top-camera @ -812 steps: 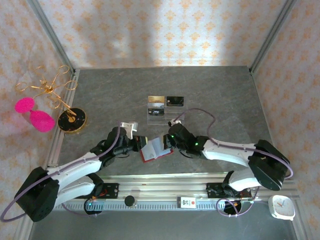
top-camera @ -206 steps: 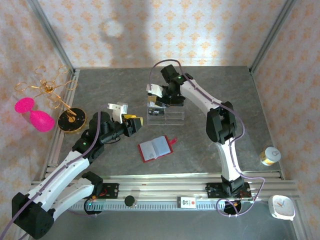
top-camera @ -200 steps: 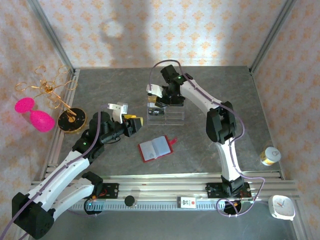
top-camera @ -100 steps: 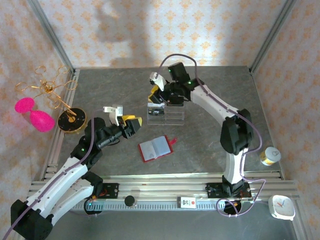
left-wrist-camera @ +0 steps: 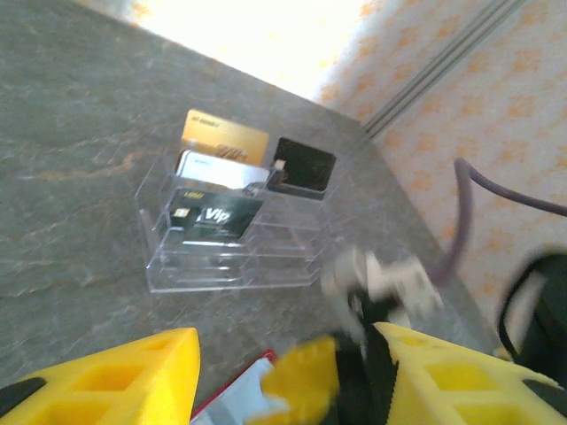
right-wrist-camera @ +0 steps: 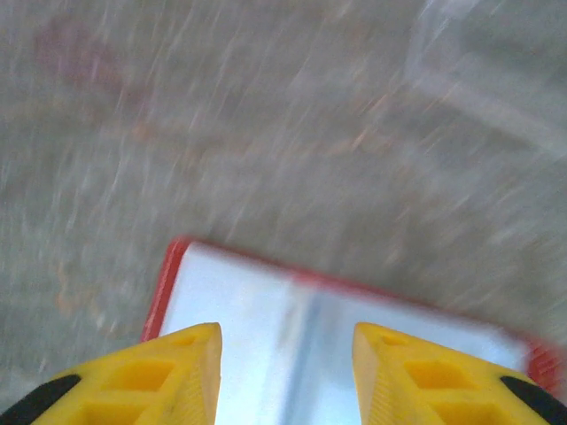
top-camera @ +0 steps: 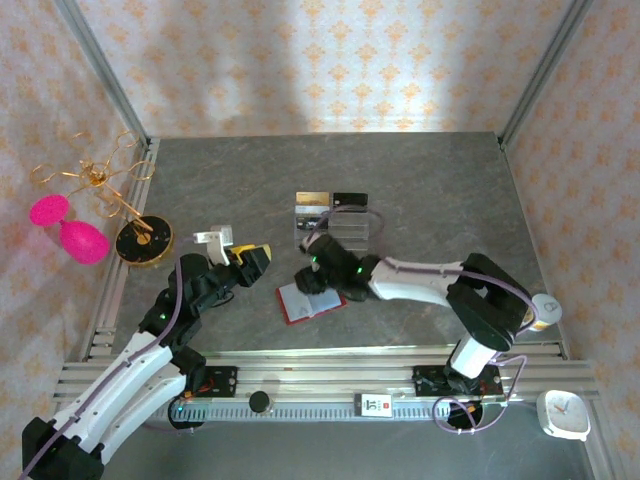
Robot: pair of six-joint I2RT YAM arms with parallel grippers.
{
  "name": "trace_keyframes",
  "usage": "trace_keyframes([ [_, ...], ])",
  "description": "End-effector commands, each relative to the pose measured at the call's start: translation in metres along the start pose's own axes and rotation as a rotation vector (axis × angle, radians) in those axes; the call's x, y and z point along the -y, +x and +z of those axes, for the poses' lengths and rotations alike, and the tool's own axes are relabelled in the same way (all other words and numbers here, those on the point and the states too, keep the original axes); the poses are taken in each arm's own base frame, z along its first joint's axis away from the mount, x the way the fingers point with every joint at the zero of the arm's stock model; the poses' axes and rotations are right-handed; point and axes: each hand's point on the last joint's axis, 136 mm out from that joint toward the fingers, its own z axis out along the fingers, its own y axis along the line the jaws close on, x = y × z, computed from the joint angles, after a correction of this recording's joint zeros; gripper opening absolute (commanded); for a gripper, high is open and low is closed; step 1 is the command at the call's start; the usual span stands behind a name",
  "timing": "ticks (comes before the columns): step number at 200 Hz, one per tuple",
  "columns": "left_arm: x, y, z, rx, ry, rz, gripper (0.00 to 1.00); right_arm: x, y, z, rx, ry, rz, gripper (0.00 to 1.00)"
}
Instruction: Take the credit cards out of the card holder
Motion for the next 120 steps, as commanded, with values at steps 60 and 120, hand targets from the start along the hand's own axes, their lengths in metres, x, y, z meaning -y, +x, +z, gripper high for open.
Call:
trace_keyframes([
  [60,-0.021,0.028,0.002,-0.049,-0.036,-0.104,0.48,-0.027,0.027,0.017,0.016,0.180,-0.107,0.45],
  [120,-0.022,0.039,0.006,-0.085,-0.016,-0.109,0.43,-0.021,0.053,0.040,-0.086,0.226,-0.141,0.38],
])
